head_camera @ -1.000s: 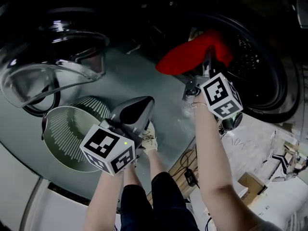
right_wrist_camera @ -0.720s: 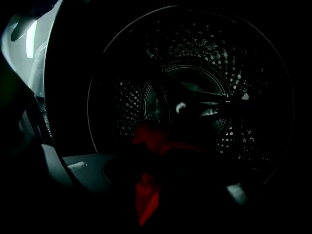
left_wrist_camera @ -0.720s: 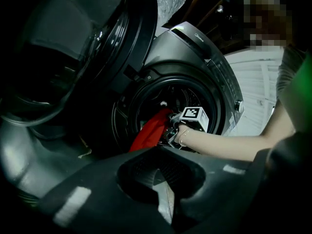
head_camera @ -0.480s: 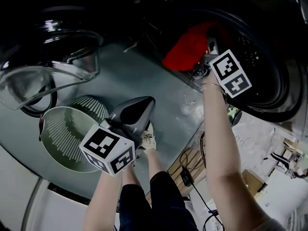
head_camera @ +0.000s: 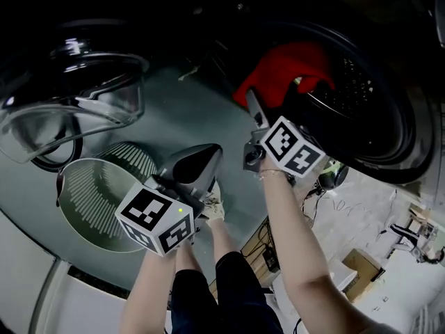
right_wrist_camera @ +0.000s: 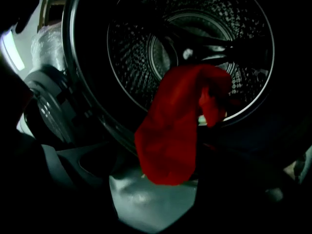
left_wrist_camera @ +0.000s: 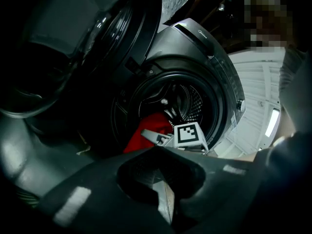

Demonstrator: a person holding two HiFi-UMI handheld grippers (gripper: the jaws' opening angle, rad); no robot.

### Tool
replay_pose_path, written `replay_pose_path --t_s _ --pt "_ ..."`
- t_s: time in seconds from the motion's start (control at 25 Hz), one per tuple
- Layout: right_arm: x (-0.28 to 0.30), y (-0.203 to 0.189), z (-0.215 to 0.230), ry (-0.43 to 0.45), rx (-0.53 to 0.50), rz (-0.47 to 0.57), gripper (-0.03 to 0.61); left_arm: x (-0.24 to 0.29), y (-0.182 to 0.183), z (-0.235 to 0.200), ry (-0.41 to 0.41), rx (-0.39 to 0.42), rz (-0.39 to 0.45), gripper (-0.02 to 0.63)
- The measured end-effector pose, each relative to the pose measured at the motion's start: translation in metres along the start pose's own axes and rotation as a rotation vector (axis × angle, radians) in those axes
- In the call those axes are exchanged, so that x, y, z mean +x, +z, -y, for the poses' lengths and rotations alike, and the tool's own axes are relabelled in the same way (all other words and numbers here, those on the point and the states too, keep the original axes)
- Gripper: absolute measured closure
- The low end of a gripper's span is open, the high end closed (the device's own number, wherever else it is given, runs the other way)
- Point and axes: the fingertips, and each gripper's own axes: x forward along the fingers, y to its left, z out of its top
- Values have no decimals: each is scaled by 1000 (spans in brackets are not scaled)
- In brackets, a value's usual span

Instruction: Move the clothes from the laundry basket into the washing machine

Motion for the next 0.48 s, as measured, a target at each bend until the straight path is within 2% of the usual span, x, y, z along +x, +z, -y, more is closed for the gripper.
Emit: replay_pose_path --t_s 0.08,0.12,0.2,0.24,0.32,0.4,0.48 --pt "11 -18 -1 -58 -40 -33 61 0 -1 0 -5 1 2 612" --pt "12 -19 4 -111 -51 -26 101 0 -2 0 -7 3 3 612" --pt "9 -18 20 -214 -49 -13 244 -3 -1 -4 -4 8 3 612" --pt "9 -17 26 -239 -47 -17 355 -4 0 -6 0 9 3 612" --pt "10 -17 30 -227 -55 -44 516 -5 1 -8 4 7 2 612" --pt "11 -16 29 -190 -68 -63 529 -4 0 -8 1 7 6 612" --pt "8 -7 25 -155 -68 -38 534 -3 1 -6 -1 6 2 612"
